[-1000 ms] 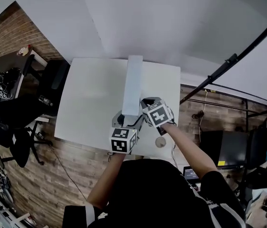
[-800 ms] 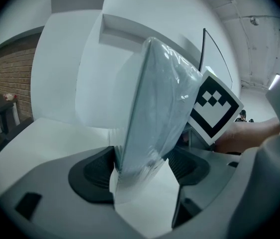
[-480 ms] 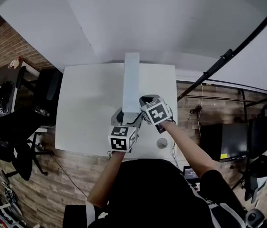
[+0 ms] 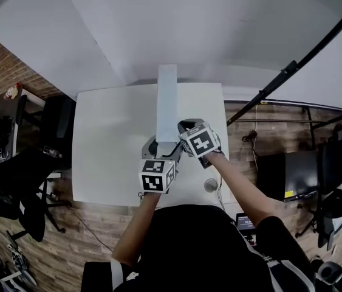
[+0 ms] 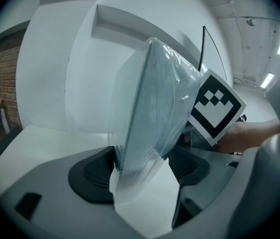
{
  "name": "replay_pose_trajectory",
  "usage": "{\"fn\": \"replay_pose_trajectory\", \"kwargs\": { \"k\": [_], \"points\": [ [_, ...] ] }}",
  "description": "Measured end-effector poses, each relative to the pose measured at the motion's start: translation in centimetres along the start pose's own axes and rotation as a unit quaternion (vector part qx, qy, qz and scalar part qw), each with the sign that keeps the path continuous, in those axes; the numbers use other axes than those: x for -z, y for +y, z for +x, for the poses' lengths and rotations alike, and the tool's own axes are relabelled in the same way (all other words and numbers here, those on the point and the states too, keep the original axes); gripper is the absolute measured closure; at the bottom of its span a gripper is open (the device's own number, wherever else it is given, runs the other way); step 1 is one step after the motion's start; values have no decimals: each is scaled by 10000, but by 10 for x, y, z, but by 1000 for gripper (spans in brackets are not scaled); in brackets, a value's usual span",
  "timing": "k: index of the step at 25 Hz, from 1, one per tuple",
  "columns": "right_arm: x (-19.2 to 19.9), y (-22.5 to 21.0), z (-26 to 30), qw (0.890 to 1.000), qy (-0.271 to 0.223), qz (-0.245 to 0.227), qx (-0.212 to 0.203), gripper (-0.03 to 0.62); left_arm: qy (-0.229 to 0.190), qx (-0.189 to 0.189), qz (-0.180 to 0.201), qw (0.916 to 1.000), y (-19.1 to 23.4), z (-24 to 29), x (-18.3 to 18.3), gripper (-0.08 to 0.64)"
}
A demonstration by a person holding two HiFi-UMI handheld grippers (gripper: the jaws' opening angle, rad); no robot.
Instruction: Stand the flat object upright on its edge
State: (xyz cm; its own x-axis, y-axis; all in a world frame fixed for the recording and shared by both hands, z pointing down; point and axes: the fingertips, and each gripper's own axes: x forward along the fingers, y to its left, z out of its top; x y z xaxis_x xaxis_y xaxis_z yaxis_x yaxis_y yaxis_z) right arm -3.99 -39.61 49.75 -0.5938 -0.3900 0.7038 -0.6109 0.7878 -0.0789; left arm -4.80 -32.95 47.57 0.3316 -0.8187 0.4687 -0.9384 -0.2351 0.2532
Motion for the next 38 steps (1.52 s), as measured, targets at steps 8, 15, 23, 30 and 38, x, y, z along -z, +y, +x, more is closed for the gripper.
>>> {"fn": "replay_pose_trajectory", "kwargs": {
  "k": [8, 15, 23, 30, 38],
  "points": [
    [0, -16, 18, 9997, 147, 155, 74, 545, 0, 47, 40, 10000, 11, 15, -13, 222],
    [-23, -22, 19, 10000, -38, 21, 27, 545, -43, 3, 73, 10000, 16, 25, -21, 222],
    [-18, -29, 29, 9996, 155, 207, -144, 545, -121, -71, 33, 9999, 19, 37, -30, 222],
    [-25, -38, 33, 9998, 153, 118, -103, 545, -127, -101, 103, 9998, 23, 48, -36, 222],
    [-26, -41, 35, 9998, 159, 102, -78, 545, -133, -149, 133, 9997, 25, 52, -37, 222]
  ]
}}
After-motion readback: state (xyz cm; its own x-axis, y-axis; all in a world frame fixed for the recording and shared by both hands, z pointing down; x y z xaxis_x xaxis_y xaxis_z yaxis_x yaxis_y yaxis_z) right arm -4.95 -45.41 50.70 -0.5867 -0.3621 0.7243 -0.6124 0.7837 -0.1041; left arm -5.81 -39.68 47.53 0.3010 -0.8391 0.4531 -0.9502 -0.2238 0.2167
